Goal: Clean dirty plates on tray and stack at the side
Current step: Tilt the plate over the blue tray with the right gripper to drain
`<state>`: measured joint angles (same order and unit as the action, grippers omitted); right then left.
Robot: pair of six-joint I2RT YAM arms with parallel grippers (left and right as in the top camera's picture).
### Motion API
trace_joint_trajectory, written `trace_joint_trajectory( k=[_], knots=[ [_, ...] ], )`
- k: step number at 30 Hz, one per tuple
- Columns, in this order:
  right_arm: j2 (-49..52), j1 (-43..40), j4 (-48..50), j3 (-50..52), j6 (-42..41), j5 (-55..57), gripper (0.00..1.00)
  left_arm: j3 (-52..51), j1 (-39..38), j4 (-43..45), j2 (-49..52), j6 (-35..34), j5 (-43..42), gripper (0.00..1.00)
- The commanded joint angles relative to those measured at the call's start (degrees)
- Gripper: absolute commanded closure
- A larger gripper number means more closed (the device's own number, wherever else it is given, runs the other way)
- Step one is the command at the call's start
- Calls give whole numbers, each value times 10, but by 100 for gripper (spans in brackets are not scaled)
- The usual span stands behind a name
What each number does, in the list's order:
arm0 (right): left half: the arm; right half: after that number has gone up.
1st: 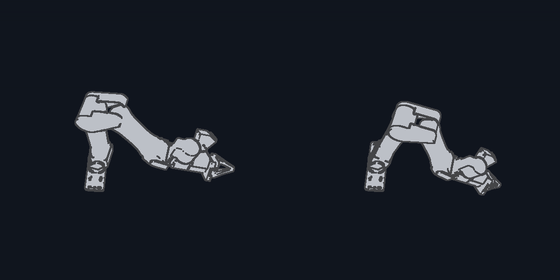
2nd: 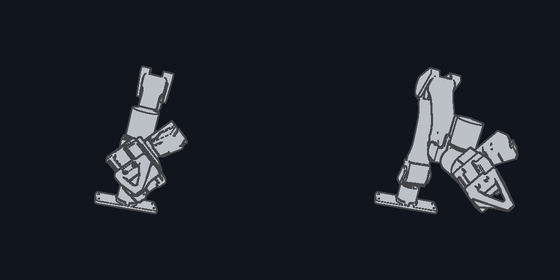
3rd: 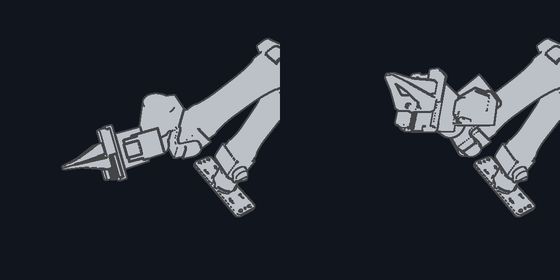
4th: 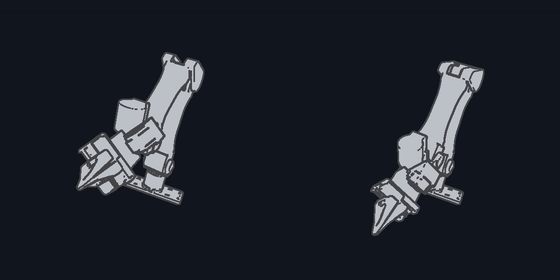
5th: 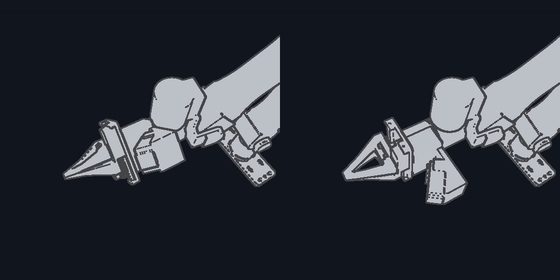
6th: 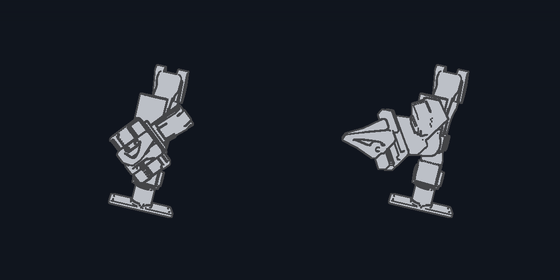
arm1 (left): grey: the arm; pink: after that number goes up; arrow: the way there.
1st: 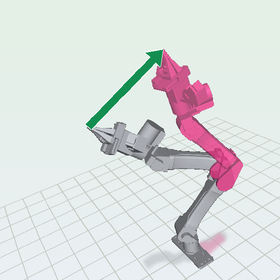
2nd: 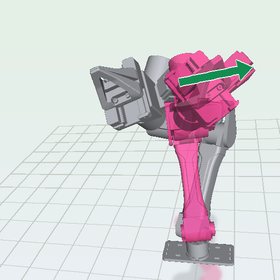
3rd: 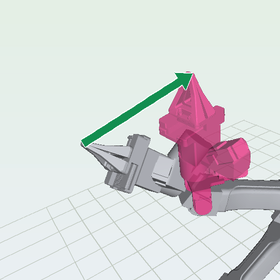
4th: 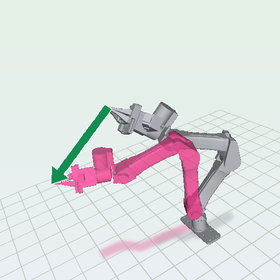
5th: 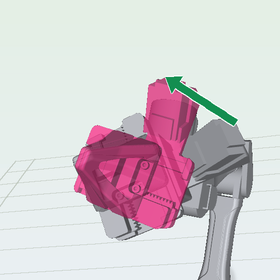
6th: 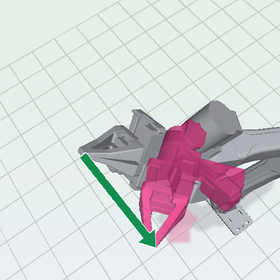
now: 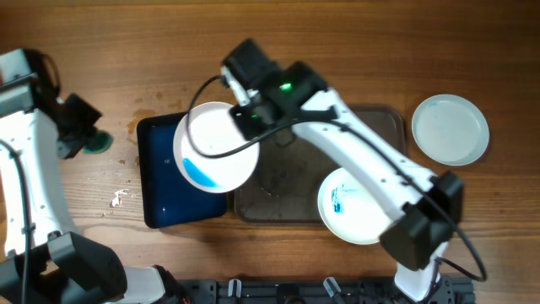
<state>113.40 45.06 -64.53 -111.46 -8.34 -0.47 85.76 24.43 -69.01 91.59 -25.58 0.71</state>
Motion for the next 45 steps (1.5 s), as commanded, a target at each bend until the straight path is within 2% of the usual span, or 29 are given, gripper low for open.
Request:
trace_joint_trajectory(
  k=[1, 8, 16, 25, 34, 45],
  knots=[
    [19, 35, -3, -38, 24, 103, 96, 13, 57, 6, -7, -2, -2, 96],
    [19, 95, 4, -38, 55, 280, 96, 13, 127, 5, -7, -2, -39, 96],
    [19, 170, 47, -38, 87, 416, 96, 13, 130, 4, -7, -2, -39, 96],
    [19, 238, 147, -38, 203, 568, 96, 13, 130, 7, -7, -2, -39, 96],
    [21, 279, 271, -36, 389, 650, 95, 13, 130, 6, -7, -2, -39, 96],
    [25, 297, 325, -35, 481, 649, 95, 13, 130, 6, -7, -4, -39, 96]
  ],
)
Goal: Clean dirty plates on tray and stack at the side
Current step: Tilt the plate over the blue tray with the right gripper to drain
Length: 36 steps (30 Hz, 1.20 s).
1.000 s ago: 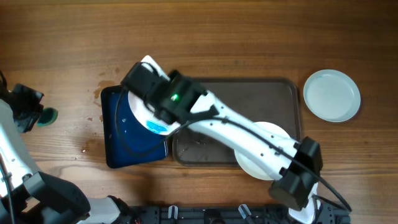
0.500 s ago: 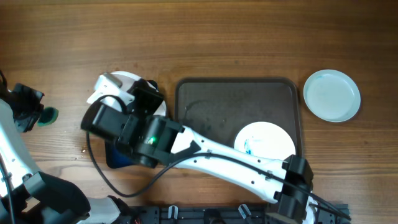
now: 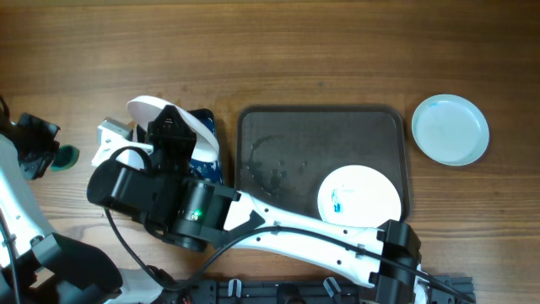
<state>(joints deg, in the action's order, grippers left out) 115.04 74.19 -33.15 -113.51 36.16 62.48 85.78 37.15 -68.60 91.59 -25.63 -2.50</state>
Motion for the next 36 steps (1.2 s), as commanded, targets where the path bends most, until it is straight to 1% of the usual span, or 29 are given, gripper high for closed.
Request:
trace_joint_trajectory(
  k=[1, 5, 19, 22, 24, 26, 27, 31, 34, 36],
  knots=[
    [9, 6, 15, -15, 38, 20, 96, 13, 3, 2, -7, -3, -7, 96],
    [9, 8, 27, -15, 53, 20, 95, 13, 3, 2, -7, -3, -7, 96],
    [9, 10, 57, -15, 65, 33, 96, 13, 3, 2, -7, -3, -7, 96],
    [9, 8, 40, -15, -10, 32, 96, 13, 3, 1, -7, -3, -7, 96],
    [9, 4, -12, -15, -83, 0, 96, 13, 2, 0, -7, -3, -7, 96],
    [9, -4, -82, -15, -187, -76, 96, 13, -3, -1, -7, -3, -7, 96],
    [9, -11, -117, -15, -245, -134, 96, 13, -7, -1, -7, -3, -7, 96],
    [9, -54, -189, -15, -405, -320, 96, 13, -35, -1, -7, -3, -7, 96],
    [9, -94, -206, -15, -473, -417, 96, 13, -64, -1, -7, -3, -7, 96],
    [8, -124, -217, -16, -514, -457, 96, 13, -87, -3, -7, -3, -7, 96]
  ],
)
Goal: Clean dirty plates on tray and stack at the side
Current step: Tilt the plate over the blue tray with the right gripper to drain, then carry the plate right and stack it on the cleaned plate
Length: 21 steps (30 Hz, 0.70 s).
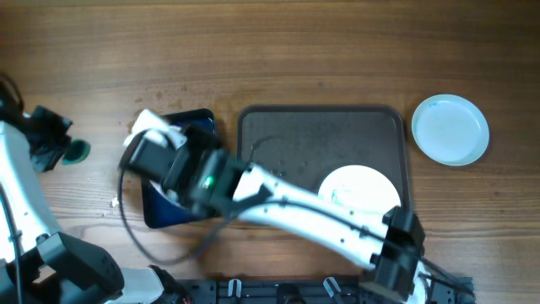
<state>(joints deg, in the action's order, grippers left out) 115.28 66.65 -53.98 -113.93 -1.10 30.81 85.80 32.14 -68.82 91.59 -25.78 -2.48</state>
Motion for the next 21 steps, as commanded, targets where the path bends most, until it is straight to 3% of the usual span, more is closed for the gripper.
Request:
trace_joint_trajectory(
  k=[1, 6, 13, 21],
  knots=[
    [5, -83, -23, -11, -178, -169, 96, 13, -58, -2, -7, 0, -5, 96],
    [-2, -230, -70, -11, -249, -250, 95, 13, -139, -5, -7, 1, 19, 96],
    [-4, -432, -100, -11, -244, -370, 96, 1, -253, 2, -2, 16, 22, 96],
    [-4, -646, -192, -7, -222, -373, 96, -1, -359, 21, 32, 9, 24, 96]
  ],
)
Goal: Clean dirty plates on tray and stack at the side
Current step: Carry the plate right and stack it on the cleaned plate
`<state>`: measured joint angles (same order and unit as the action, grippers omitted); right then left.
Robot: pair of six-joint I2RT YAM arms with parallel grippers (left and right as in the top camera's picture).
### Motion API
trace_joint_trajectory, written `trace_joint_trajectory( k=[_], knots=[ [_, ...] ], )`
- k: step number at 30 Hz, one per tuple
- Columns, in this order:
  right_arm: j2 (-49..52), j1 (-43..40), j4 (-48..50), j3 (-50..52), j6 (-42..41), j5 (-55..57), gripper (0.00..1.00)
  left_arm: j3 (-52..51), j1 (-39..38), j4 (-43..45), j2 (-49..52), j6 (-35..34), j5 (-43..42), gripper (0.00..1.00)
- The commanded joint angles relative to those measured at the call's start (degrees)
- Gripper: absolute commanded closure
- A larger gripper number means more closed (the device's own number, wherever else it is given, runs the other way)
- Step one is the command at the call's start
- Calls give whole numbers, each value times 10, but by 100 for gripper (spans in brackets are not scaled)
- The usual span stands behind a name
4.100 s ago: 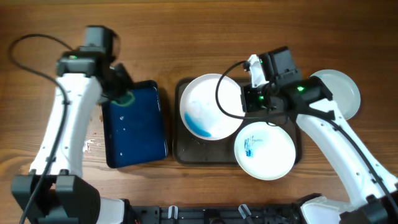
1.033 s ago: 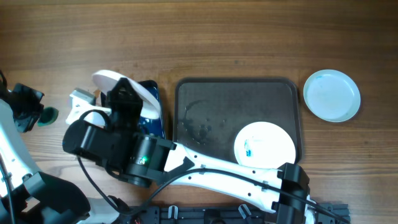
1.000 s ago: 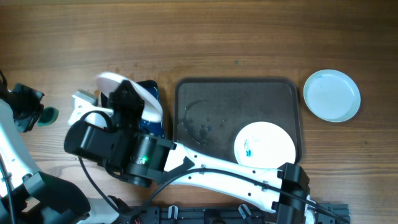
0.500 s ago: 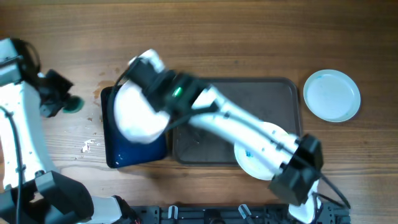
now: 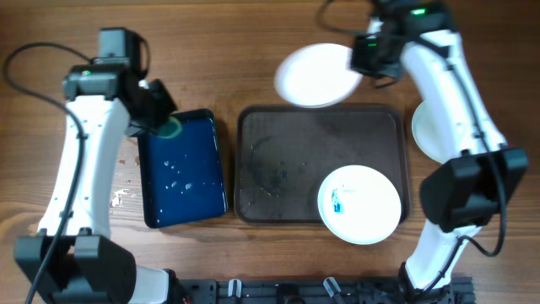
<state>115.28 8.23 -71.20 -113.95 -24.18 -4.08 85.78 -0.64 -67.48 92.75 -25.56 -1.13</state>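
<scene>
My right gripper (image 5: 365, 52) is shut on the rim of a white plate (image 5: 314, 76), which hangs blurred above the far edge of the dark tray (image 5: 287, 143); no smear shows on it. On the tray's near right part lies a second white plate (image 5: 363, 207) with a blue smear. At the far-left corner of the blue water tub (image 5: 194, 190), my left gripper (image 5: 163, 121) is shut on a green sponge (image 5: 171, 128). Right of the tray, a clean plate (image 5: 424, 128) is mostly hidden by my right arm.
Small white bits (image 5: 118, 198) lie on the wooden table left of the tub. My right arm runs along the tray's right side from the near edge to the far edge. My left arm stretches along the tub's left side.
My right gripper with its plate was over the tub; now it is above the tray's far edge. My left gripper with the sponge went from far left to the tub's corner.
First my right gripper held a blue-smeared plate over the tub, with the sponge at the far left. Then the plate stood tilted at the tub's far edge, then low in the tub. Now it hangs white beyond the tray, and the sponge is at the tub.
</scene>
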Motion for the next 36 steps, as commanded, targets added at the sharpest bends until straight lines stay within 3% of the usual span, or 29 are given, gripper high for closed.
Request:
trace_joint_trajectory(
  k=[1, 11, 23, 29, 36],
  knots=[
    [-4, -81, -26, -7, 15, -24, 96, -1, -38, 10, 25, 7, 10, 96],
    [-15, -246, -64, 10, 46, -24, 96, -1, -84, 25, 48, -2, 10, 96],
    [-167, -401, 65, 294, 42, -25, 96, -1, -89, 25, 48, -2, 10, 96],
    [-169, -464, 107, 374, -3, -24, 96, -1, -89, 19, 48, -2, 10, 96],
    [-169, -472, 160, 414, -38, -24, 96, -1, -89, 8, 48, -2, 10, 96]
  ],
)
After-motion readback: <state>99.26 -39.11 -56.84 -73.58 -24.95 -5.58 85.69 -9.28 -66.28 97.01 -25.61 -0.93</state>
